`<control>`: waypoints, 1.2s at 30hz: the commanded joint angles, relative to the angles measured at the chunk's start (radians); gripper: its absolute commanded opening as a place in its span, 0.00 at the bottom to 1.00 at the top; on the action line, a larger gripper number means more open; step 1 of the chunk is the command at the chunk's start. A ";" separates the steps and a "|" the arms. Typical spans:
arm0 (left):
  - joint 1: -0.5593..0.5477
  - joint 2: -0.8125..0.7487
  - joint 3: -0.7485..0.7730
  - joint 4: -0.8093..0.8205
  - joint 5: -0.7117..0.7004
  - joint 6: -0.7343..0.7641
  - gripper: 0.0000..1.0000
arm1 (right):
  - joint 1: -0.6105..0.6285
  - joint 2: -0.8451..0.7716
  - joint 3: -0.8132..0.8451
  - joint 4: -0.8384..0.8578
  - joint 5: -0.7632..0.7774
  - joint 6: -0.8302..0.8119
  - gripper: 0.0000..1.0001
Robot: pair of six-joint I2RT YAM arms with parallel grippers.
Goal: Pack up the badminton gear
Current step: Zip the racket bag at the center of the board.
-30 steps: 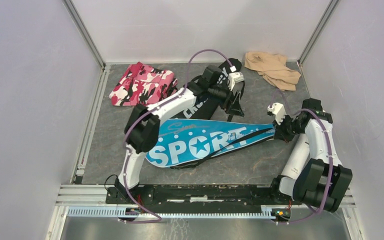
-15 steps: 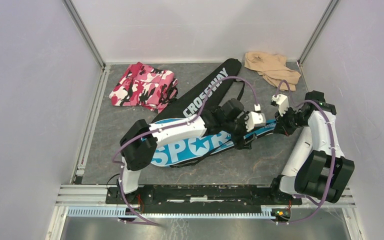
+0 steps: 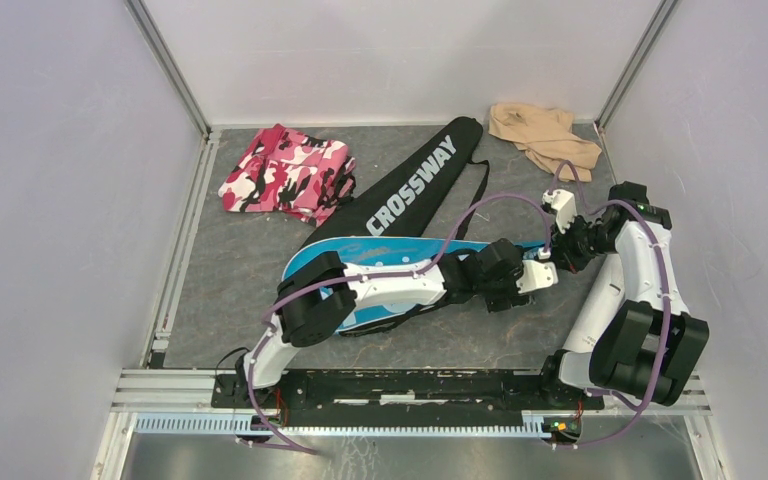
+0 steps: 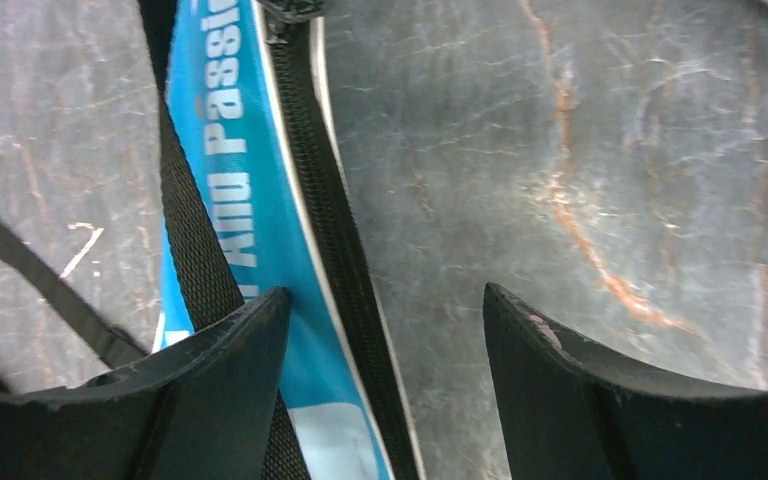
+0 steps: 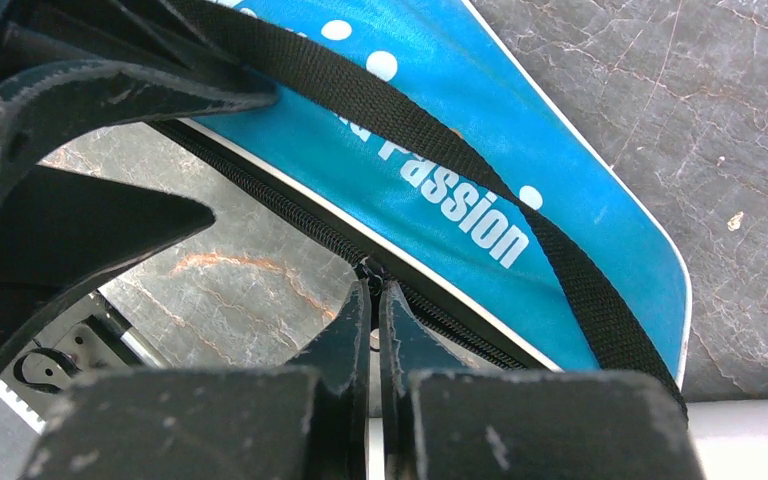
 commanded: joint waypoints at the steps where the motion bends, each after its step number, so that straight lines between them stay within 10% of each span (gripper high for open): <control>1: 0.002 0.031 0.033 0.093 -0.166 0.089 0.74 | -0.002 -0.008 0.003 -0.023 -0.044 -0.006 0.00; 16: 0.024 -0.097 -0.057 -0.034 -0.188 0.231 0.03 | -0.001 0.005 0.036 -0.066 0.074 -0.130 0.00; 36: 0.223 -0.272 0.014 -0.438 -0.015 0.362 0.02 | -0.027 0.057 0.152 -0.068 0.222 -0.263 0.00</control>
